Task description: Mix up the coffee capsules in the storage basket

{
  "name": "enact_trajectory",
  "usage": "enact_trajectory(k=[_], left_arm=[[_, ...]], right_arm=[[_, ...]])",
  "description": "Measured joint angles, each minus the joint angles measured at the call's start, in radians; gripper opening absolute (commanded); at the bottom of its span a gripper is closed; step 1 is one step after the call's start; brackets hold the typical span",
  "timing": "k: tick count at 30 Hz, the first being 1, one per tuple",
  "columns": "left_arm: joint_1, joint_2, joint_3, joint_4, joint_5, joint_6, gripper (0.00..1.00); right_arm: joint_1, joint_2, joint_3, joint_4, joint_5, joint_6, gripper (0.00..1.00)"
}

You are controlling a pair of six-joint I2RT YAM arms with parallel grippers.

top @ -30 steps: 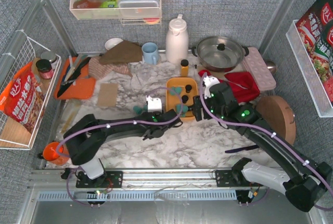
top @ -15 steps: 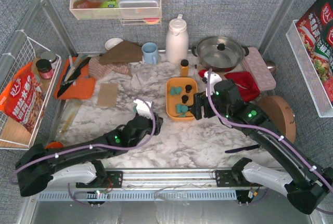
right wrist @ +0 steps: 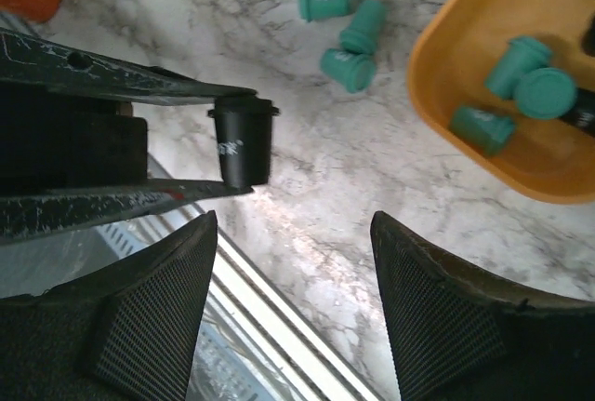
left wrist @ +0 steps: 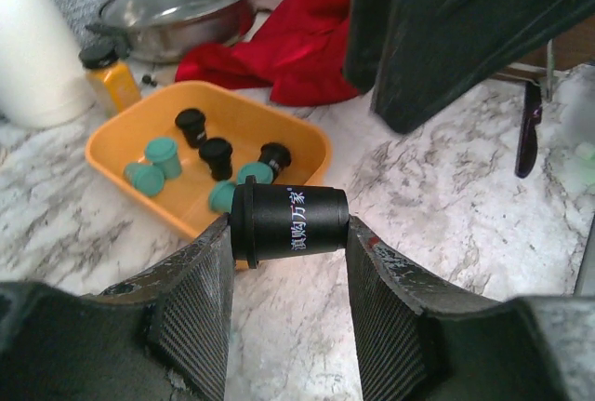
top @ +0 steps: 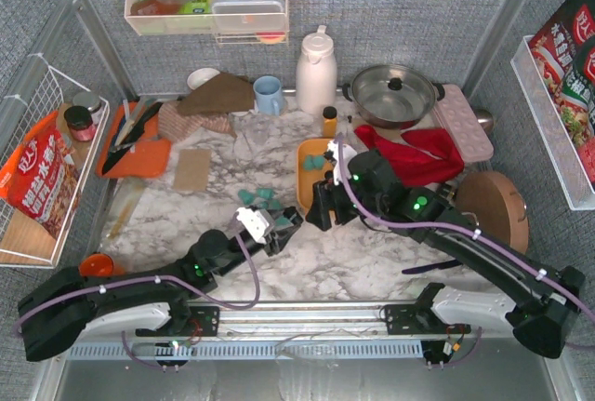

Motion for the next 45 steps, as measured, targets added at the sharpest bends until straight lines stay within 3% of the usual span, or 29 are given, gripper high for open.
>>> enact_trajectory(k=[13,19,24,26,27,29,31,32,34,39,45], left_arm=[[0.0,0.039,0.018,0.069,0.154,0.069,0.0],[0.0,0.032,0.025,0.071,0.172,0.08,0.0],[0.0,0.021,0.026,0.071,0.174,0.085,0.0],[0.0,0.017,0.027,0.07,0.172,0.087,0.07],[0.0,0.016,0.029,0.066,0.169,0.087,0.17],[0.0,0.014,0.037,0.053,0.163,0.089,0.44],[0.0,0.009,0.043,0.032,0.157,0.09,0.84],[0.0,0.006,0.045,0.026,0.155,0.091,0.97],[0.0,-0.003,0.046,0.017,0.137,0.087,0.99],[0.0,-0.05,0.037,0.0,0.092,0.056,0.99],[0.0,-0.156,0.018,-0.11,-0.019,-0.058,0.99]], right_arm=[[0.08,0.09,-0.019,0.116,-0.053,0.086,0.65],[0.089,0.095,-0.031,0.129,-0.055,0.112,0.55],[0.092,0.094,-0.031,0.141,-0.055,0.12,0.37],[0.092,0.093,-0.031,0.14,-0.054,0.126,0.28],[0.092,0.093,-0.031,0.142,-0.051,0.127,0.24],[0.092,0.093,-0.031,0.144,-0.048,0.129,0.15],[0.092,0.093,-0.031,0.146,-0.042,0.131,0.09],[0.092,0.093,-0.031,0.146,-0.042,0.13,0.05],[0.093,0.095,-0.031,0.148,-0.049,0.137,0.0],[0.093,0.099,-0.023,0.146,-0.028,0.132,0.0],[0.068,0.14,0.024,0.116,0.142,0.049,0.0]])
